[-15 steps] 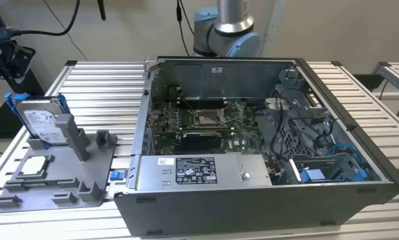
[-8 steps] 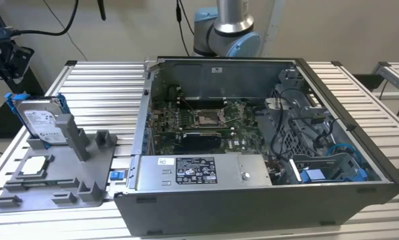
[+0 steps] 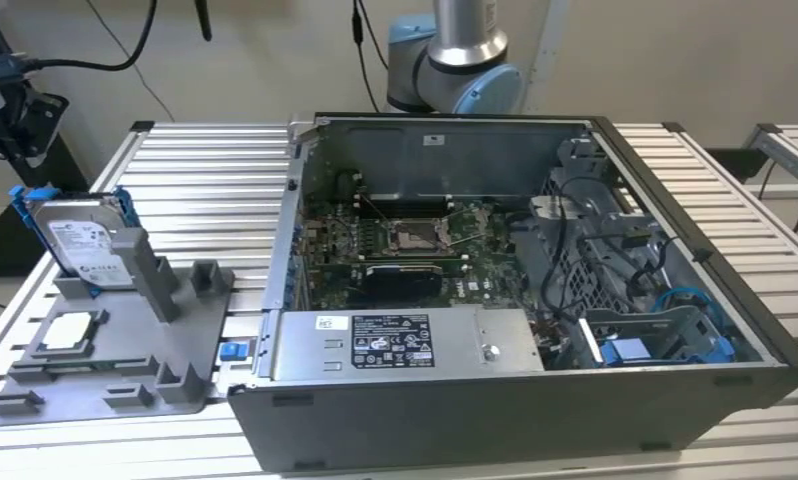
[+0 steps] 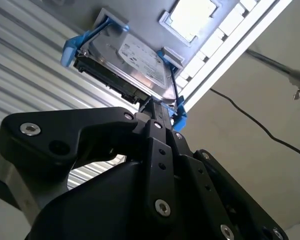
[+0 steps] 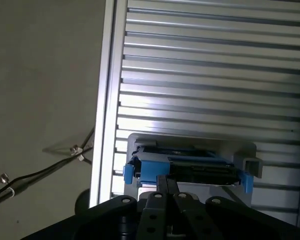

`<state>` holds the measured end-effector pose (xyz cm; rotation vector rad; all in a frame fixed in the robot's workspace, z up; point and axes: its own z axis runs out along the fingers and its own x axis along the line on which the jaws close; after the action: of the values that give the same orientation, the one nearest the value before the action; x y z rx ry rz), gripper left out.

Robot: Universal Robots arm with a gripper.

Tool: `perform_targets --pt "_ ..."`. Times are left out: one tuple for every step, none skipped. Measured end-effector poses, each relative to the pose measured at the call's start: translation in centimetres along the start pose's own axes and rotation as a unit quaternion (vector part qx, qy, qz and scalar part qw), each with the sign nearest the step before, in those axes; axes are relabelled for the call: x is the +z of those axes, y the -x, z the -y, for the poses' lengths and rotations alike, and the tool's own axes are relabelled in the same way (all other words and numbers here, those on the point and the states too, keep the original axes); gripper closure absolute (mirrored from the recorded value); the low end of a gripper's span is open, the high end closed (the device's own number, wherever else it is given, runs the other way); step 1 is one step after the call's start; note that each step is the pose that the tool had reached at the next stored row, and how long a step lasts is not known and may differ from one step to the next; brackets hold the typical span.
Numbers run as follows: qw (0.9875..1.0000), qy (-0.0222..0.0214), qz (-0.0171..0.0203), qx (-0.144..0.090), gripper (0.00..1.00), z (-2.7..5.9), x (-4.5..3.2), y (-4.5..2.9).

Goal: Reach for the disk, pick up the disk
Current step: 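Pick up the disk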

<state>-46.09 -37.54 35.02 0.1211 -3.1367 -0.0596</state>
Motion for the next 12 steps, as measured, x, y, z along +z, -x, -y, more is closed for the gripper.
perform_targets --pt "1.0000 0.0000 -0.0002 -0.004 1.00 0.00 0.00 -0.01" --pt "1.0000 -0.0001 -0.0004 -0.009 1.00 0.00 0.00 -0.01" --pt "0.9999 -0.0001 -0.0006 -0.015 1.00 0.00 -0.01 -0.02" --pt "0.9998 -0.0001 -0.0009 -0.022 1.00 -0.01 0.00 -0.02" --pt "0.9995 -0.0001 -0.0011 -0.030 1.00 -0.01 0.00 -0.02" --pt "0.9993 -0.0002 -0.0014 -0.038 1.00 0.00 0.01 -0.03" --pt "0.9989 -0.0002 -0.0017 -0.046 1.00 -0.01 0.01 -0.03" --pt "0.9985 -0.0002 -0.0020 -0.055 1.00 -0.01 0.01 -0.03" --pt "0.9980 -0.0002 -0.0024 -0.063 1.00 -0.01 0.01 -0.03" --pt "0.9974 -0.0002 -0.0028 -0.072 1.00 -0.01 0.00 -0.03" --pt "0.9966 -0.0002 -0.0031 -0.082 1.00 -0.01 0.00 -0.03" --pt "0.9959 -0.0002 -0.0034 -0.090 1.00 -0.01 0.01 -0.03"
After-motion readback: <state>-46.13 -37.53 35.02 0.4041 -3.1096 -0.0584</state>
